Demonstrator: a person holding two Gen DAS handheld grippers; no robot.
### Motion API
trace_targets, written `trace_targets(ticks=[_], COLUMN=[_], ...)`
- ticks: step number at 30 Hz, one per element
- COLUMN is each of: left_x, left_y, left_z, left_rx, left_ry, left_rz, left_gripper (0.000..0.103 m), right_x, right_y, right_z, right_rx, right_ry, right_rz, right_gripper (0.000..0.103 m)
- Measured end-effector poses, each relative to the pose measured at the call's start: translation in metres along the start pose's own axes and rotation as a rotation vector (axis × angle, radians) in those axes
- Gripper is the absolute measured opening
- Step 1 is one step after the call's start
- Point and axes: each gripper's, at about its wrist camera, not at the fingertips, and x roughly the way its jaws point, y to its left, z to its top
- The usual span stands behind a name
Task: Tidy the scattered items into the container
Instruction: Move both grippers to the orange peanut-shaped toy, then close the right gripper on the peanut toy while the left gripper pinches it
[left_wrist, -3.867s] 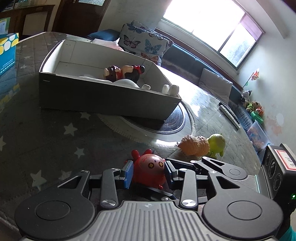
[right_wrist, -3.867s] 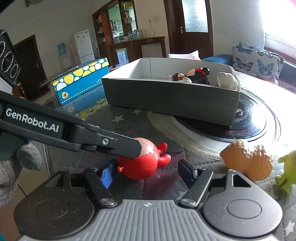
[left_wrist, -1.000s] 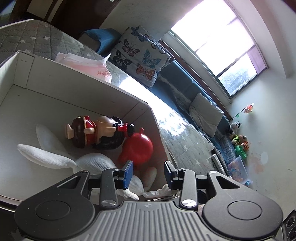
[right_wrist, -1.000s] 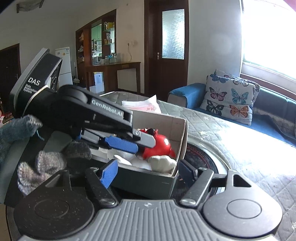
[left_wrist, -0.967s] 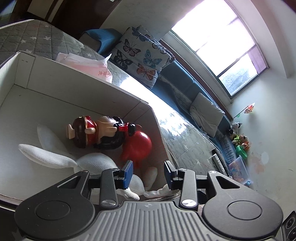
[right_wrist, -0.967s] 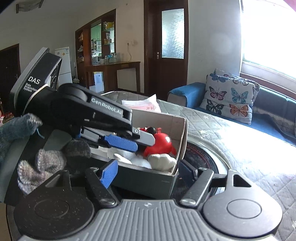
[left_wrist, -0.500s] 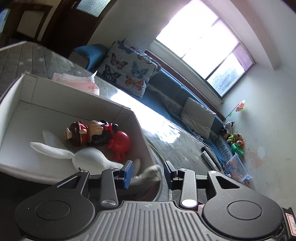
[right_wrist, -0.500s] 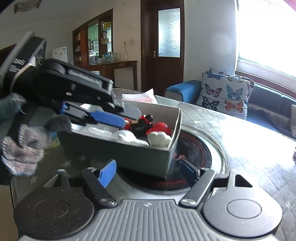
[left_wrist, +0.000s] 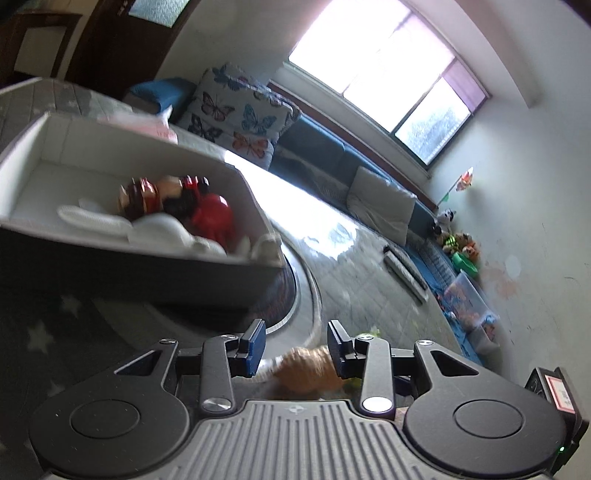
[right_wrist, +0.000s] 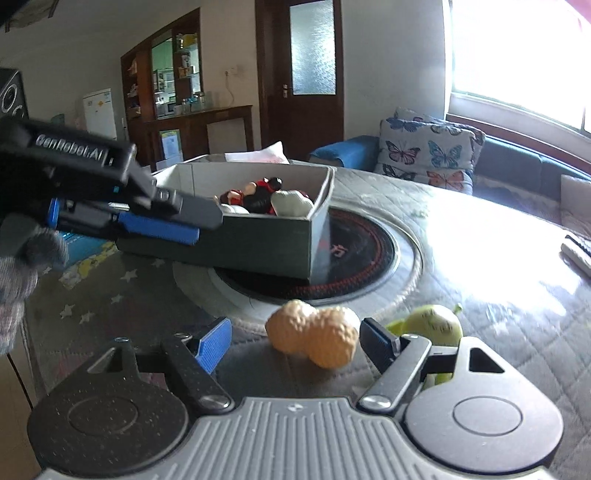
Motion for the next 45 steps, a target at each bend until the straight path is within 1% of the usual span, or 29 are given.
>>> trace_targets(ticks=[5, 7, 11, 17, 21, 25, 26, 27, 30, 31, 34, 40, 45], left_x=[0.016, 0.022, 0.033, 0.045, 0.051, 0.054, 0.055, 0.056, 0.059, 0.06, 0.062, 0.061, 0.051], left_y=[-0.002, 0.0, 0.002, 0.004, 0.007, 0.009, 0.01, 0.01, 0.011, 0.011, 0.012, 0.013, 0.011], left_z=[-0.008, -0.009, -0.011, -0.012, -0.012, -0.012, -0.012, -0.011, -0.012, -0.012, -0.014, -0.016, -0.015], left_rx=[-0.007, -0.018, -0.038, -0.056, -0.077, -0.096, -0.099, -0.103, -0.11, -0.111, -0.107, -0.101, -0.102], left_ry=[0.041, 0.054, 0.074, 0.09, 0.105, 0.103, 0.104, 0.107, 0.116, 0.117, 0.118, 0.115, 0.098], left_rz=[-0.023, -0.027, -0.038, -0.06, -0.058, -0.066, -0.067, -0.065, -0.063, -0.062, -0.056, -0.054, -0.056], left_gripper=[0.039, 0.039, 0.039, 0.039, 0.039, 0.039, 0.039, 0.039, 0.039, 0.039, 0.039, 0.037, 0.035], right_x=[0.004, 0.008, 0.016, 0.025, 0.03, 0.033, 0.034, 0.035, 0.038, 0.039, 0.041, 0.041, 0.037], right_y=[-0.002, -0.005, -0.008, -0.006, -0.002, 0.001, 0.002, 0.003, 0.005, 0.006, 0.006, 0.007, 0.009], right_z=[-0.007, -0.008, -0.008, -0.008, -0.008, -0.009, -0.008, -0.008, -0.007, -0.007, -0.007, -0.007, -0.005], right_rx=[0.027, 0.041, 0.061, 0.05, 0.038, 0.033, 0.032, 0.031, 0.025, 0.023, 0.026, 0.023, 0.013], right_ry=[0.014, 0.02, 0.029, 0.031, 0.037, 0.042, 0.043, 0.044, 0.046, 0.046, 0.048, 0.045, 0.037], right_rz=[-0.011, -0.018, -0.02, -0.026, -0.033, -0.036, -0.039, -0.044, -0.057, -0.06, -0.062, -0.068, -0.059], right_gripper=[0.079, 0.083, 0.083, 0.083, 0.082, 0.082, 0.081, 0.078, 0.076, 0.073, 0.07, 0.069, 0.069])
